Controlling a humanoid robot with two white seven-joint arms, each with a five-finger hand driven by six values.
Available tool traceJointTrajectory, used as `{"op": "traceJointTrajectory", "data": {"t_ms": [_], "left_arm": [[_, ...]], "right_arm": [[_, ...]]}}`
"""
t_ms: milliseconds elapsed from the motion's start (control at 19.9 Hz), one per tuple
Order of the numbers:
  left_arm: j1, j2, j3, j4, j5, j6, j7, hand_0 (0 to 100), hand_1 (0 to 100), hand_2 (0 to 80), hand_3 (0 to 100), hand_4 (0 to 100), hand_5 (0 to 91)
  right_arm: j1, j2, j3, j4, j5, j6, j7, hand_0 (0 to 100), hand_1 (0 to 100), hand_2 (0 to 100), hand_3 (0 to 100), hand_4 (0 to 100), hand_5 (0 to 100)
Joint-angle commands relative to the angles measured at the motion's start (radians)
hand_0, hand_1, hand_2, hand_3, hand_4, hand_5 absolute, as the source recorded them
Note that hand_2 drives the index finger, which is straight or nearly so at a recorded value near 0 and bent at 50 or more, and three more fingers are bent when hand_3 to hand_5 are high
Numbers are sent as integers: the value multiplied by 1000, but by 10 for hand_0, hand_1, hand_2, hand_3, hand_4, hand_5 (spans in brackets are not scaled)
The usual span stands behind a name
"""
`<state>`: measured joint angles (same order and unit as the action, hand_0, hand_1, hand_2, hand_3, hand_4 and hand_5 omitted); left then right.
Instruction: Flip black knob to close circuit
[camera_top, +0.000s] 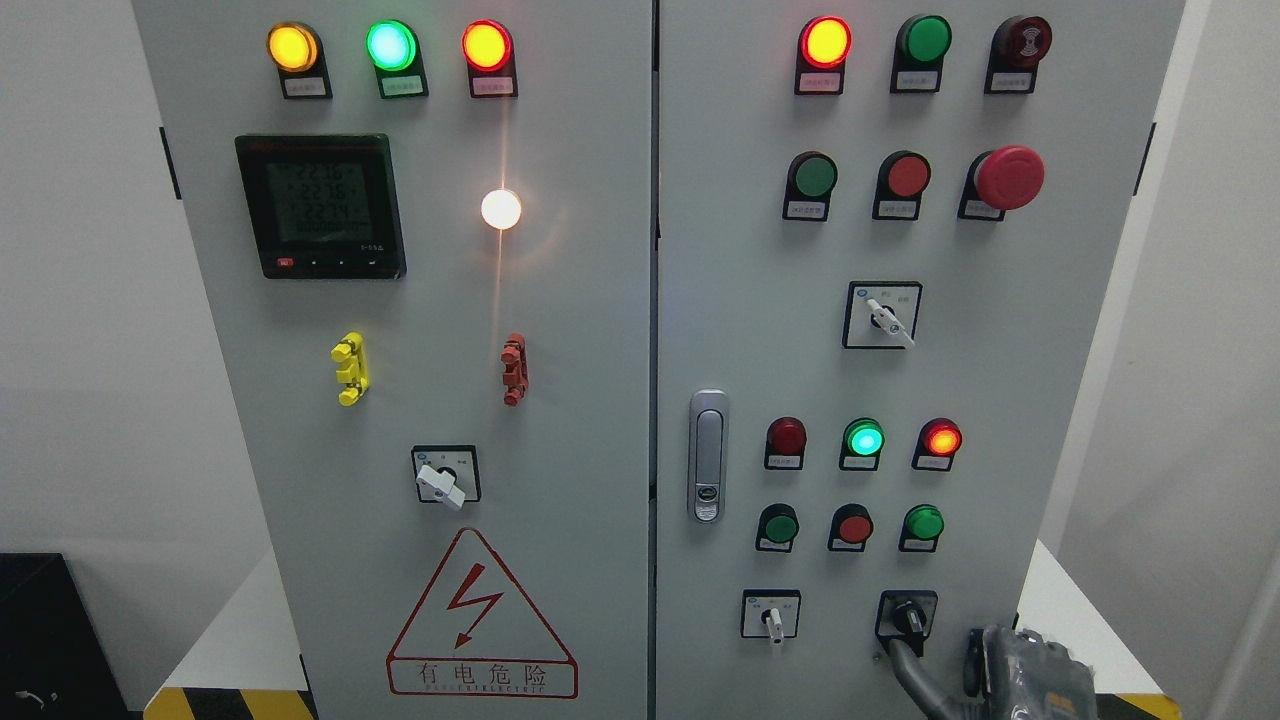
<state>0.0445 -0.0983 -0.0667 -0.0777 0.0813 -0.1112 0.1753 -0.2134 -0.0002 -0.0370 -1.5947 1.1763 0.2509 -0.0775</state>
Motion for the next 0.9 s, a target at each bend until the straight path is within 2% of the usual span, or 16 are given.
{"op": "traceJointTrajectory", "data": {"t_ms": [0, 452, 602, 753, 853], "left_arm": [[0, 0, 1, -1, 0, -1, 0, 120, 556, 0, 0, 0, 0], [0, 0, -1, -1, 0, -1, 0, 120, 556, 0, 0, 0, 0], [0, 0, -1, -1, 0, -1, 1, 120, 556, 0, 0, 0, 0], [0, 0, 1, 1, 0, -1, 0, 120, 556, 0, 0, 0, 0], [0, 0, -1, -1, 0, -1, 0, 120, 556, 0, 0, 0, 0]], "right_arm": [[19, 34, 35, -24, -1, -2, 4, 0, 32, 908, 1000, 1000, 1000], [114, 45, 58, -132, -3, -2, -4, 0, 34, 901, 1000, 1000, 1000], [150, 75, 60, -175, -4, -5, -8, 0, 34, 893, 1000, 1000, 1000], [199, 130, 60, -231, -26, -13, -18, 0, 38, 882, 1000, 998, 1000], [232, 132, 80, -263, -119, -12, -36, 0, 43, 862, 1000, 979, 991]]}}
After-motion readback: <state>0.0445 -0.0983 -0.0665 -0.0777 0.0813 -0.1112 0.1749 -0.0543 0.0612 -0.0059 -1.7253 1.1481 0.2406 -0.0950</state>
